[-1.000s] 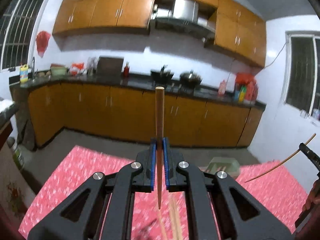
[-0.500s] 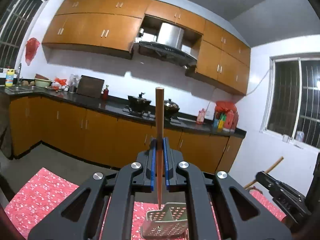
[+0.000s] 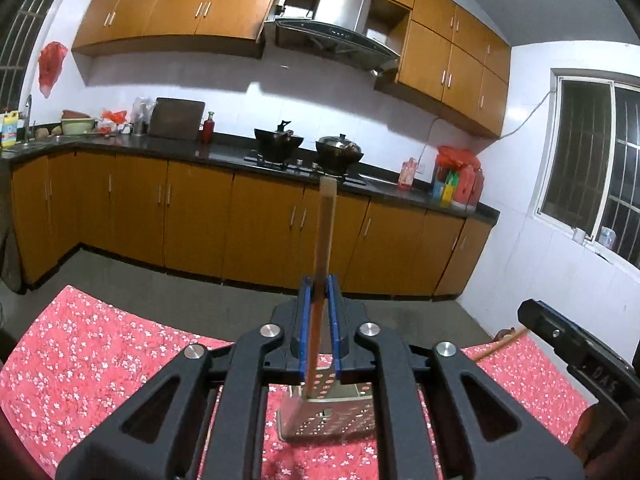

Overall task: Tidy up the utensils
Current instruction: 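Lift the chopstick with the left tool into the beige holder while the right tool drops its chopstick in, then close the left tool on another chopstick while the right tool grasps a chopstick too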

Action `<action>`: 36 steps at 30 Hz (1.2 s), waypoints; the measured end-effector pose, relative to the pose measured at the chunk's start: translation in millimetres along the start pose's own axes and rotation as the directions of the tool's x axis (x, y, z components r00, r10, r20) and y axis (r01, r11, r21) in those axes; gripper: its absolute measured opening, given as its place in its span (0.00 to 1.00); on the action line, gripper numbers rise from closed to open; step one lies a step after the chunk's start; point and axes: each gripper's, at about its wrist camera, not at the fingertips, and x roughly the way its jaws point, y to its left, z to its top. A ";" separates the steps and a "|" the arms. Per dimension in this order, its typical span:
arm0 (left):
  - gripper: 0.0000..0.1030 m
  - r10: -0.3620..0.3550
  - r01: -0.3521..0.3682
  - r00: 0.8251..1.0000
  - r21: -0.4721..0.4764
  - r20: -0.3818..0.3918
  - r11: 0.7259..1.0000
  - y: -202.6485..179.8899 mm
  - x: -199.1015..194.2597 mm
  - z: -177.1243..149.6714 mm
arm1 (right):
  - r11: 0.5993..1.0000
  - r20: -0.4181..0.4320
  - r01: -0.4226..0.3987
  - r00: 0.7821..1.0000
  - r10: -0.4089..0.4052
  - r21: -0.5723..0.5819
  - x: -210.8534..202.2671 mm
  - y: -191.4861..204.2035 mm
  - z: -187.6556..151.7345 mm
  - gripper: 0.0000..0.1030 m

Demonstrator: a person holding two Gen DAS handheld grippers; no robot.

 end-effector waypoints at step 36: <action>0.43 0.147 -0.182 0.891 -0.042 -0.429 0.982 98.9 -34.7 -168.4 | 0.981 -0.502 0.192 0.847 -0.172 -0.012 27.6 -63.4 -213.9 0.09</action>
